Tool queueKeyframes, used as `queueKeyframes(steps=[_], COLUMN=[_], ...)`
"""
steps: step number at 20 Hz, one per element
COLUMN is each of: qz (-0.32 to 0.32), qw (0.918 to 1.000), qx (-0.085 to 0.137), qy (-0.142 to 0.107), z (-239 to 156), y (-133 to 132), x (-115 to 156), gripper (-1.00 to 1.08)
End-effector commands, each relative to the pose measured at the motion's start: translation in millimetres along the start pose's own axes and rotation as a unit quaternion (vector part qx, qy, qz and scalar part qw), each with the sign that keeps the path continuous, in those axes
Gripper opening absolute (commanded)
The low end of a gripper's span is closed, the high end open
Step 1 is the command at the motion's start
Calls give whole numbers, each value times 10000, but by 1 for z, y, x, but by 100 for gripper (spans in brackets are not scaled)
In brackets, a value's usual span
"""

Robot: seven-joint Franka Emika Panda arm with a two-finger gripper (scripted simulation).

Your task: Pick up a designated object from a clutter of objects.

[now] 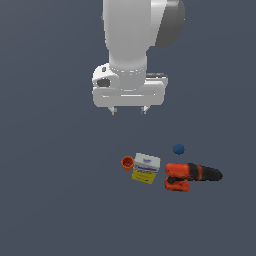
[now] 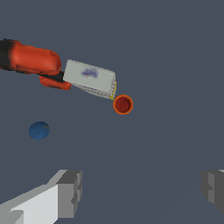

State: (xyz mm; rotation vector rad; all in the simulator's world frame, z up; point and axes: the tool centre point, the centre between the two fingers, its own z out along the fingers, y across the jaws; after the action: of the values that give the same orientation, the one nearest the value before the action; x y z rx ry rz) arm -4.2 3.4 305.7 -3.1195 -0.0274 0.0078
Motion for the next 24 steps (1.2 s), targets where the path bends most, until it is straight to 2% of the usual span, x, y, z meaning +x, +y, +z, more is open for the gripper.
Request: queueKeyframes(steps=[1, 17, 24], qz=[0, 67, 100], qw=[10000, 9999, 9999], qx=[0, 62, 33], qy=[0, -83, -71], z=[0, 14, 37], y=[0, 6, 7], x=[0, 4, 16], gripper=[100, 100, 100])
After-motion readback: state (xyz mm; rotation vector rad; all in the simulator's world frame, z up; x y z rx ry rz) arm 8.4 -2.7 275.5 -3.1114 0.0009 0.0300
